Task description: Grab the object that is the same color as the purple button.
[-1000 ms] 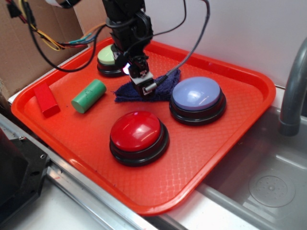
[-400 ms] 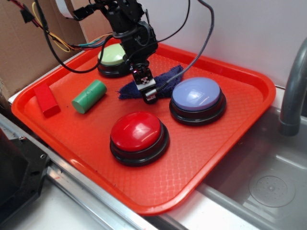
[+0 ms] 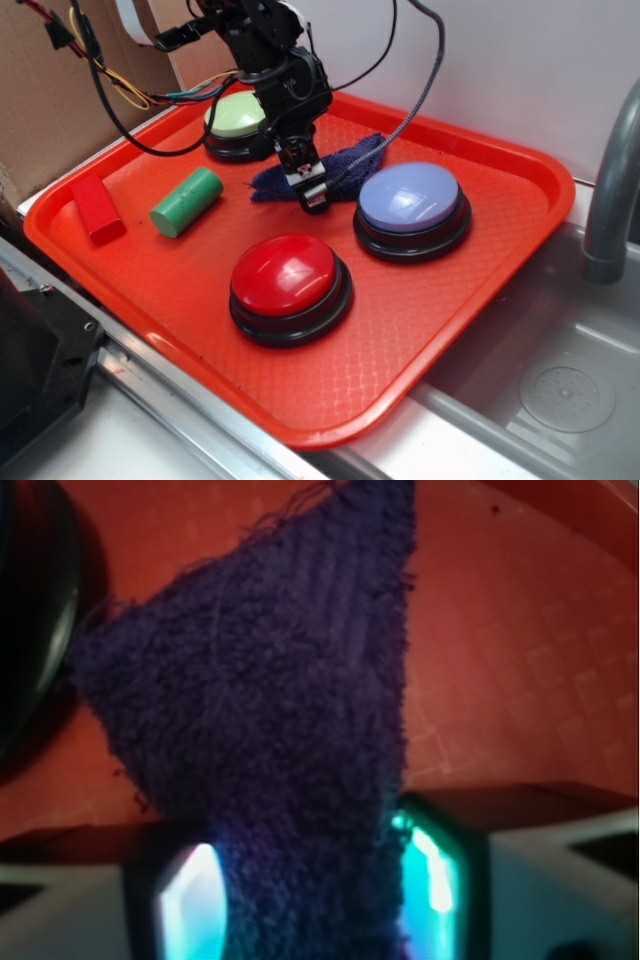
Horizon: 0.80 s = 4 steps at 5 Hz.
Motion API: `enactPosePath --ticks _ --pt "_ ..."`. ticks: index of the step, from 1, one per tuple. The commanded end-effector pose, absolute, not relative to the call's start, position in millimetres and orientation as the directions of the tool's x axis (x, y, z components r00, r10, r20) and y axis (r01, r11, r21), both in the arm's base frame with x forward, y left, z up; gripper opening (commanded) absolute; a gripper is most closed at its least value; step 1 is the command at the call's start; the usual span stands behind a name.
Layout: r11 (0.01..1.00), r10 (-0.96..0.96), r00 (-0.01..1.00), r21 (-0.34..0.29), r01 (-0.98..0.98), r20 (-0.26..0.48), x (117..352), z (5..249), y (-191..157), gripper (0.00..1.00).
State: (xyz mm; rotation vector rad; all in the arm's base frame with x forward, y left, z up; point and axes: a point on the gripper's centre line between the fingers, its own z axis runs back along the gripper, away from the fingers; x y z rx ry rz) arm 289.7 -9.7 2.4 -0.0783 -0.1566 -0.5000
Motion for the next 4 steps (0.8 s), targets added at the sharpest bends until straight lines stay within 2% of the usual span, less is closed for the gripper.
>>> enactPosePath --ticks 1,2,3,4 --pt "0.911 -0.410 0.909 -0.008 0.411 0.079 285 15 -16 0.00" --pt "0.955 -0.297 0.955 -0.010 0.297 -0.011 282 49 -16 0.00" --pt "0.985 -0.171 0.984 -0.017 0.170 -0.042 279 95 -13 0.00" --pt "0.997 -0.068 0.997 0.039 0.070 -0.046 273 130 -8 0.00"
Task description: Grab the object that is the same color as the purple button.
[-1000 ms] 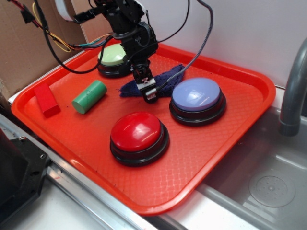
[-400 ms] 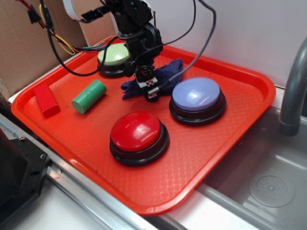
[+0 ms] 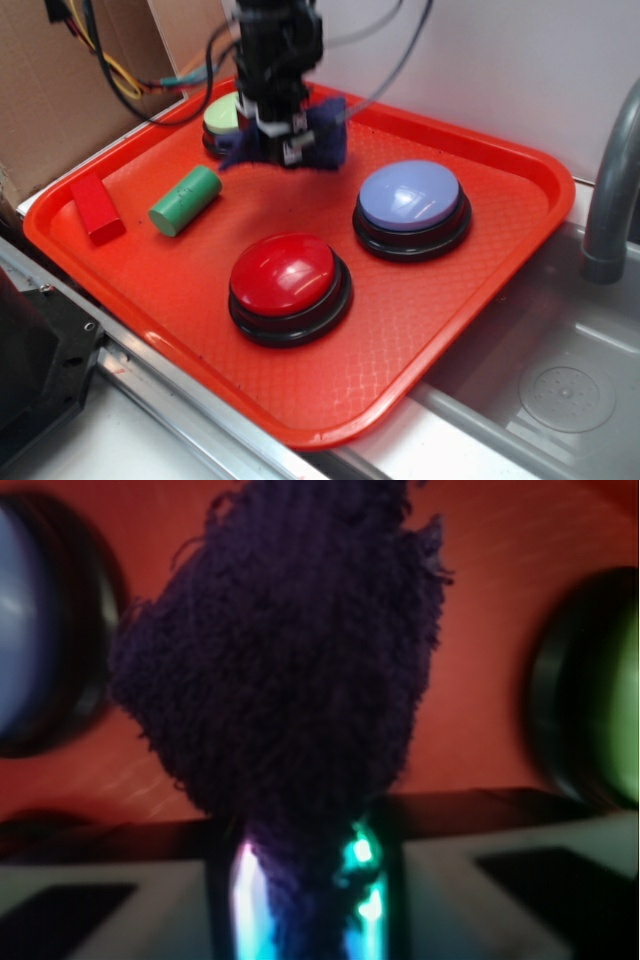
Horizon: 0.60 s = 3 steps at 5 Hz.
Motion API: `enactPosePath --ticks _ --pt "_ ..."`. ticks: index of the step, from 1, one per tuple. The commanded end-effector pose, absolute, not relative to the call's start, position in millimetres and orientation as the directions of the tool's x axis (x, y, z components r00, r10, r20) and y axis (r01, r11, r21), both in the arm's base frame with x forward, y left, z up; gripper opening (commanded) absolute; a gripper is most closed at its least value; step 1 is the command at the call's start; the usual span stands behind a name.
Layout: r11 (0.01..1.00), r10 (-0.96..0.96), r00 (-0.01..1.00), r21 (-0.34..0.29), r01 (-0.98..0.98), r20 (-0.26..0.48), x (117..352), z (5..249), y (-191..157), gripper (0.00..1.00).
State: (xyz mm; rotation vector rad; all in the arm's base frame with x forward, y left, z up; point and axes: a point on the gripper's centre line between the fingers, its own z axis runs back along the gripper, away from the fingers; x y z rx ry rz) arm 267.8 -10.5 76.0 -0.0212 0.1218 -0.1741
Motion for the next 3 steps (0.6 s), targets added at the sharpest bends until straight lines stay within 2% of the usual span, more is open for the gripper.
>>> enactPosePath --ticks 1,2,3 --pt "0.997 0.033 0.998 0.073 -0.037 0.055 252 175 -5 0.00" --pt "0.990 0.116 0.988 0.065 -0.123 0.102 237 191 2 0.00" --pt "0.996 0.087 0.992 0.022 -0.089 0.097 237 186 5 0.00"
